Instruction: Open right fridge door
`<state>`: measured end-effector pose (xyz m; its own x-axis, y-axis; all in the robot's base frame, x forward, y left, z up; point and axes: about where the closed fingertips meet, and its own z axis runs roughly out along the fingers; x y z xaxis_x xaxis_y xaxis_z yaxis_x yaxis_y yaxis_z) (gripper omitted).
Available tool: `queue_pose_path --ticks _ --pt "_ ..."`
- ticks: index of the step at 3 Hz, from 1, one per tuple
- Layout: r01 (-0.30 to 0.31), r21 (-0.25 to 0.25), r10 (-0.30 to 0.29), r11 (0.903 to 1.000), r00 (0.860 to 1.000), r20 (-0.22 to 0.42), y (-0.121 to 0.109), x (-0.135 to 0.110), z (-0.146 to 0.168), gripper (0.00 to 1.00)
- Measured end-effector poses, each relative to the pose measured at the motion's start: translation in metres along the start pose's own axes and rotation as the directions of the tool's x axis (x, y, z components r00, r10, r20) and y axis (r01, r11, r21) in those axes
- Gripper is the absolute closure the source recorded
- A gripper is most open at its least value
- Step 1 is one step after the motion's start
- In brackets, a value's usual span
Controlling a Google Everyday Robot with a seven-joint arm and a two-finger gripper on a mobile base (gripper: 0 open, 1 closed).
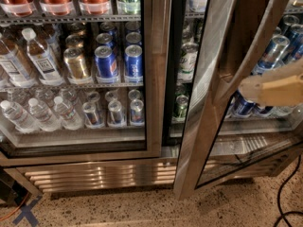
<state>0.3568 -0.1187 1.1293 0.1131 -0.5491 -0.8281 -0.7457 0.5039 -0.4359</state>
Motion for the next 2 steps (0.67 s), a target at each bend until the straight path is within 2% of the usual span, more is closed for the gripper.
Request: queue_pose_path --ticks 1,2 --pt "-0.008 0.042 0.01 0.9991 0.999 -0.049 0.0106 -0.0083 -0.0282 0.0" --pt "-0.008 0.042 0.01 0.9991 0.999 -0.049 0.0106 -0.0083 -0.0282 0.0"
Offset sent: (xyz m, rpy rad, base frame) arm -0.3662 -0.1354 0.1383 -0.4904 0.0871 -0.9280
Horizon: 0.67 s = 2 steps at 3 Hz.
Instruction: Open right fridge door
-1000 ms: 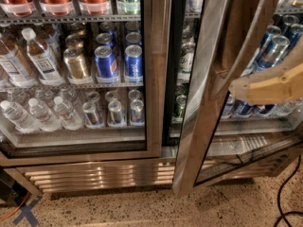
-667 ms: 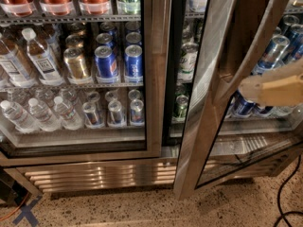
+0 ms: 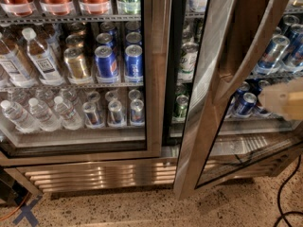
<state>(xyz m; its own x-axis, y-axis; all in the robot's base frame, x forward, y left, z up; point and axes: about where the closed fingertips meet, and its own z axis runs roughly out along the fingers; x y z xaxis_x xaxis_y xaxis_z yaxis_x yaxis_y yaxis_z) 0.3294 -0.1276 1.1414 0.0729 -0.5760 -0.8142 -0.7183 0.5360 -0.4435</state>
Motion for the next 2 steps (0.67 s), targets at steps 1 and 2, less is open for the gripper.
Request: queue_pose_path --ticks 1,2 --pt "0.0 0.0 0.0 1.0 1.0 0.0 0.0 0.0 0.0 0.0" --pt "0.0 0.0 0.0 1.0 1.0 0.0 0.0 0.0 0.0 0.0"
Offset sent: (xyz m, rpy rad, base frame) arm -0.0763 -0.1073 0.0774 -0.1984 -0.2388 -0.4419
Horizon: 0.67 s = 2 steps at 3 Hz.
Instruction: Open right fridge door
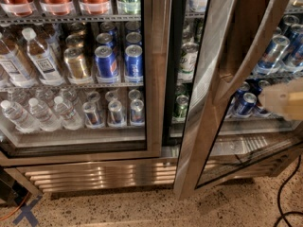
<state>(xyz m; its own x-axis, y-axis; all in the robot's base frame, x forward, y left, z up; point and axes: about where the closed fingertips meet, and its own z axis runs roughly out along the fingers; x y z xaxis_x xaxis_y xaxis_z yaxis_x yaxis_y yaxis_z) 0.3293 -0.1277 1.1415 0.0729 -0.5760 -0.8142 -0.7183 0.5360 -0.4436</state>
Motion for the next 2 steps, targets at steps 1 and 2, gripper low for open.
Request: queue_pose_path --ticks 1,2 --pt "0.0 0.0 0.0 1.0 1.0 0.0 0.0 0.0 0.0 0.0" --pt "0.0 0.0 0.0 1.0 1.0 0.0 0.0 0.0 0.0 0.0"
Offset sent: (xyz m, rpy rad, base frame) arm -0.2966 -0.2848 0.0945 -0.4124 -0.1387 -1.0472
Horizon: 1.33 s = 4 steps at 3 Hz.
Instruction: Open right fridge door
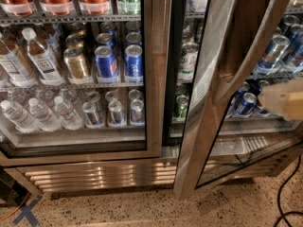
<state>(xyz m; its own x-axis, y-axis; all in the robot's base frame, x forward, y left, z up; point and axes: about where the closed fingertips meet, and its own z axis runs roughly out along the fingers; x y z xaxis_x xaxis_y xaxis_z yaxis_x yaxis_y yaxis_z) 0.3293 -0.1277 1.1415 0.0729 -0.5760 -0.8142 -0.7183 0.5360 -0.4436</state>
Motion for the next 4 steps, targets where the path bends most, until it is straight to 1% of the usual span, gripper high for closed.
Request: queue_pose_path --ticks 4 --pt "0.0 0.0 0.0 1.0 1.0 0.0 0.0 0.0 0.0 0.0"
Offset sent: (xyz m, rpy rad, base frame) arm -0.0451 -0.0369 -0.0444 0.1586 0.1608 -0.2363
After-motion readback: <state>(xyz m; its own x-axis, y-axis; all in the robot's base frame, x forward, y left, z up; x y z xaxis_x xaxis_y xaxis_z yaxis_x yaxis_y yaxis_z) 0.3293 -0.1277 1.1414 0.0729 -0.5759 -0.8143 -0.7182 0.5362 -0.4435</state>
